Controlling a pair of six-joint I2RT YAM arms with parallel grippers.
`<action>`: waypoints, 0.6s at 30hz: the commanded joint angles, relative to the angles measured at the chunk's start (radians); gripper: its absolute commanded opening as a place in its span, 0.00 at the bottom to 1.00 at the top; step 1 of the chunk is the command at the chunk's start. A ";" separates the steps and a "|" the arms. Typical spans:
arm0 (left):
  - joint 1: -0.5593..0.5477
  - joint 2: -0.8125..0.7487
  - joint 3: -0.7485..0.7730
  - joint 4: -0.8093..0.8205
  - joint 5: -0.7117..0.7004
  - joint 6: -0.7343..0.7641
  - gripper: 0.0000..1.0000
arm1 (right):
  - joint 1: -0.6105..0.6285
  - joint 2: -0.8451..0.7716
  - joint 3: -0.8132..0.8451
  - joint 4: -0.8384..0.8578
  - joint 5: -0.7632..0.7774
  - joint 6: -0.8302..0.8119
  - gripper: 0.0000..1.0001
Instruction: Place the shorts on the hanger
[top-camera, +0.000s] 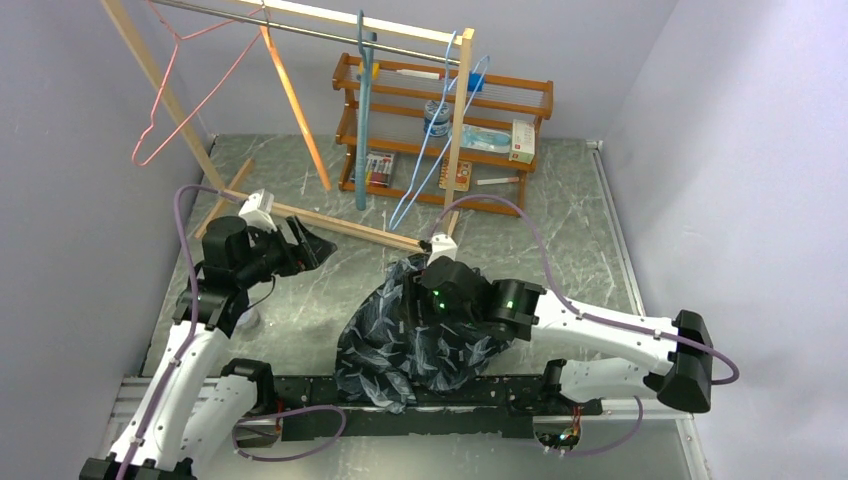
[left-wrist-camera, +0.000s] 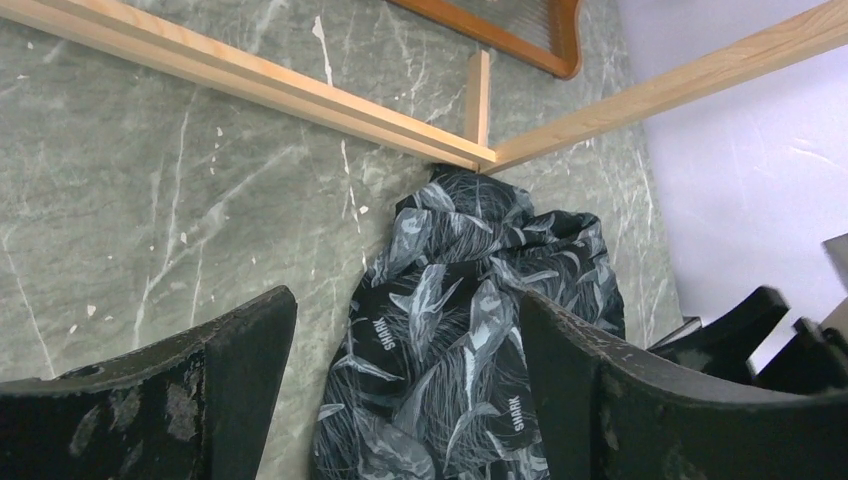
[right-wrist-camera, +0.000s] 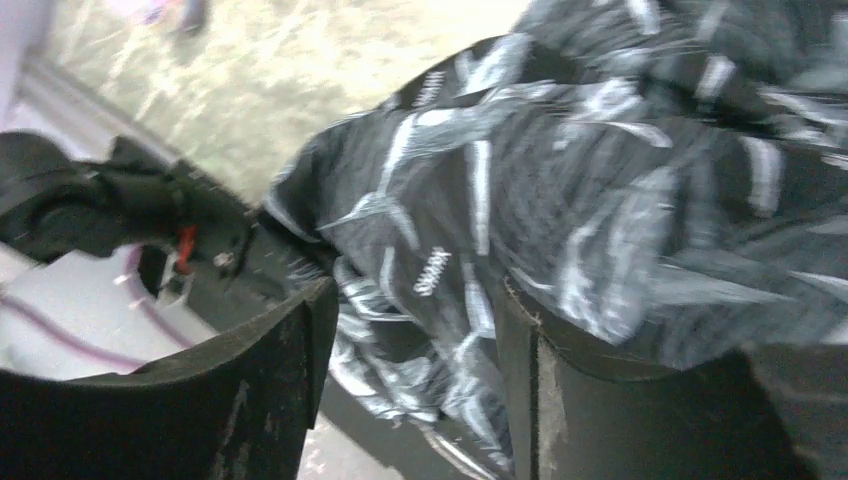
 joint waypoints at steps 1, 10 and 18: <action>0.011 0.032 0.049 -0.020 0.064 0.052 0.87 | -0.030 -0.013 0.053 -0.161 0.251 -0.001 0.64; -0.029 0.128 -0.042 0.074 0.193 0.008 0.85 | -0.391 -0.043 -0.054 -0.130 0.122 -0.032 0.73; -0.221 0.205 -0.095 0.187 0.143 -0.082 0.86 | -0.684 -0.057 -0.219 0.046 -0.163 -0.047 0.83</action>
